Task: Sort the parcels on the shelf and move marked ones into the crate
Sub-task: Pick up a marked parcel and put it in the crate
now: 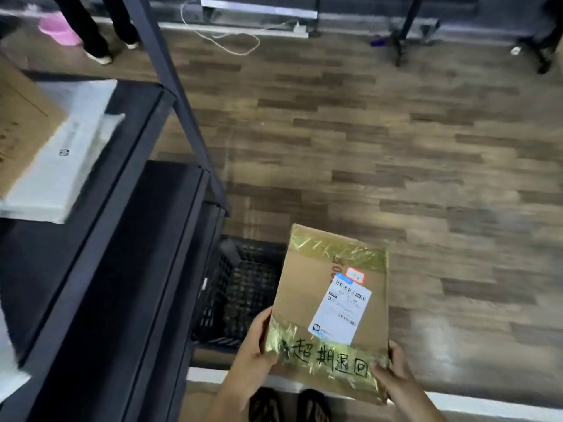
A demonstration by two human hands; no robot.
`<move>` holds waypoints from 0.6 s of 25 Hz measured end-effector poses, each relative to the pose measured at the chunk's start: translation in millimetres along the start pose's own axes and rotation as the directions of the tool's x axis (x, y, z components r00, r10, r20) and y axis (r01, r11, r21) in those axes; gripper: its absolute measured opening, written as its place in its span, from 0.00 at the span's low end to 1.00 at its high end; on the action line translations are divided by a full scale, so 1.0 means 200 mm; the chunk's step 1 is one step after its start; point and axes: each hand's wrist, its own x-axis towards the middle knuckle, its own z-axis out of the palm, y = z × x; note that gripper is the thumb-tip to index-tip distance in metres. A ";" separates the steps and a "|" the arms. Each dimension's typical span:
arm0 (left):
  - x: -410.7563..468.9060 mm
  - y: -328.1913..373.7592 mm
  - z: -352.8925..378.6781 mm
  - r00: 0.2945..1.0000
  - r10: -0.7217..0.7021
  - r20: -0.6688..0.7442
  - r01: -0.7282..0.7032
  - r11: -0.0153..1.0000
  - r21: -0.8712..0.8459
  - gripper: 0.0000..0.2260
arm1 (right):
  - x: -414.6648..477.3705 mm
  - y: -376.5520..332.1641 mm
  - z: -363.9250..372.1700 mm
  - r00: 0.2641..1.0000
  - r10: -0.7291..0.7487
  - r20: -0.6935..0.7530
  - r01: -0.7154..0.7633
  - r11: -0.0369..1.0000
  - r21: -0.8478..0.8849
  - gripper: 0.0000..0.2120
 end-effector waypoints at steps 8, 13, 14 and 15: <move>0.75 -0.68 -0.12 0.981 -0.036 -0.191 0.099 0.939 0.330 0.35 | 0.72 0.52 0.20 0.986 0.165 0.013 -0.161 0.977 -0.143 0.20; 1.02 -0.98 -0.14 0.976 -0.096 -0.196 0.165 0.912 0.376 0.34 | 1.02 0.71 0.31 0.948 0.317 -0.039 -0.319 0.934 -0.163 0.12; 1.09 -1.03 -0.15 0.974 -0.093 -0.206 0.170 0.902 0.397 0.34 | 1.09 0.74 0.34 0.943 0.328 -0.052 -0.333 0.929 -0.160 0.11; 1.15 -1.08 -0.15 0.971 -0.089 -0.222 0.176 0.895 0.409 0.34 | 1.14 0.76 0.37 0.941 0.332 -0.066 -0.338 0.929 -0.150 0.08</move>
